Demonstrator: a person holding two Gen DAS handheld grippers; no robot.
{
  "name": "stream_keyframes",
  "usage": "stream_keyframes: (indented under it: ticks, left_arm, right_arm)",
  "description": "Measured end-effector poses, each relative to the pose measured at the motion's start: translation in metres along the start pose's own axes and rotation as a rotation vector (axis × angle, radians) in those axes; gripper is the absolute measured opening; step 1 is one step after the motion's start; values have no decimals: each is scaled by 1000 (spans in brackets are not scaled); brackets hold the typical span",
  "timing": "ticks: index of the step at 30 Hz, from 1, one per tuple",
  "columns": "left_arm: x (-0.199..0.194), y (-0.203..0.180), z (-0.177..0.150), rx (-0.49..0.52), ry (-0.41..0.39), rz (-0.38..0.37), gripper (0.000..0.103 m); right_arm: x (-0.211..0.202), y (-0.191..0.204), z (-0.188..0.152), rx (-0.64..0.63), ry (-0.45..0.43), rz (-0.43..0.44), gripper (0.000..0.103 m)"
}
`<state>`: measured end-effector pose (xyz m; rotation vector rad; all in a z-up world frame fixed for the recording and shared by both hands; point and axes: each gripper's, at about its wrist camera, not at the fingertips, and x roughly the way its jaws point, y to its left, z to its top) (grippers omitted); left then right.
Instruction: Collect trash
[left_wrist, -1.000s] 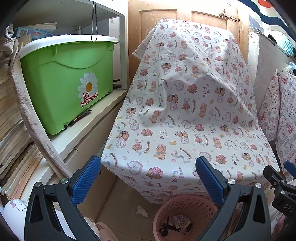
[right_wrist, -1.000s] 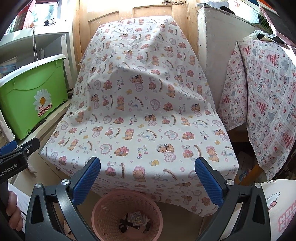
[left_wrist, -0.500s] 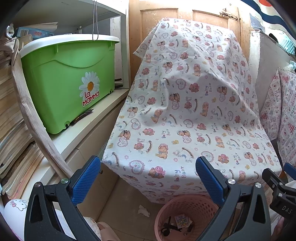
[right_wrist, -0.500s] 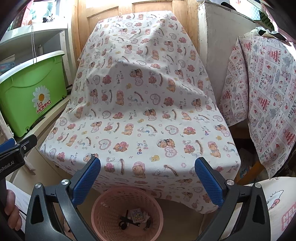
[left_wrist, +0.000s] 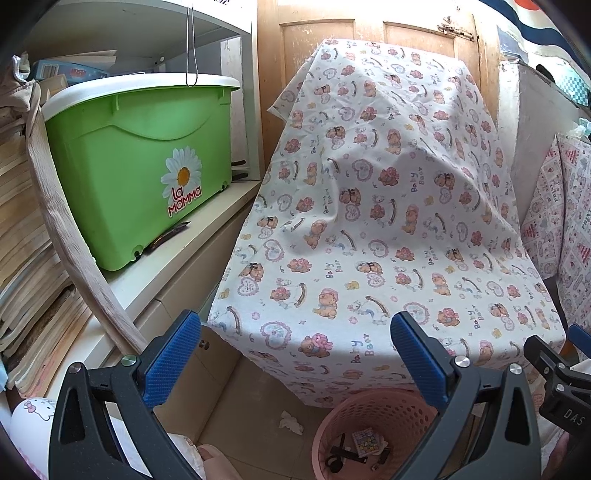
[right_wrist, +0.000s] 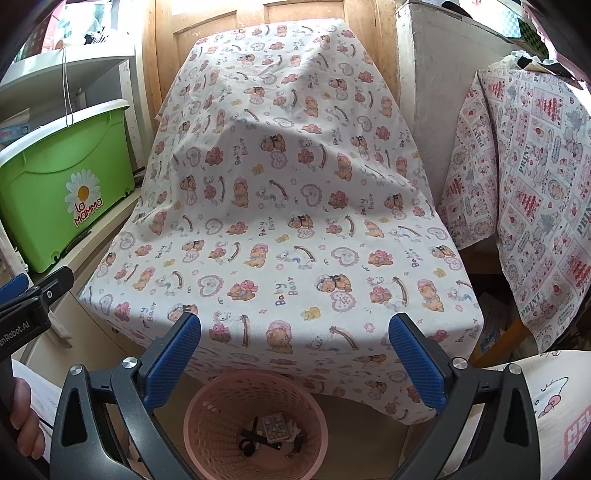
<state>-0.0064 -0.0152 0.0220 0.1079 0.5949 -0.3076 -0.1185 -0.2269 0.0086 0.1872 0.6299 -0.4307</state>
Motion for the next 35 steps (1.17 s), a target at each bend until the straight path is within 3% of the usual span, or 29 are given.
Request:
stream_keyframes:
  ticks: [35]
  left_arm:
    - [-1,-1,0,8,1,-2,101]
  right_arm:
    - [4,2,-2,-15,11,3,103]
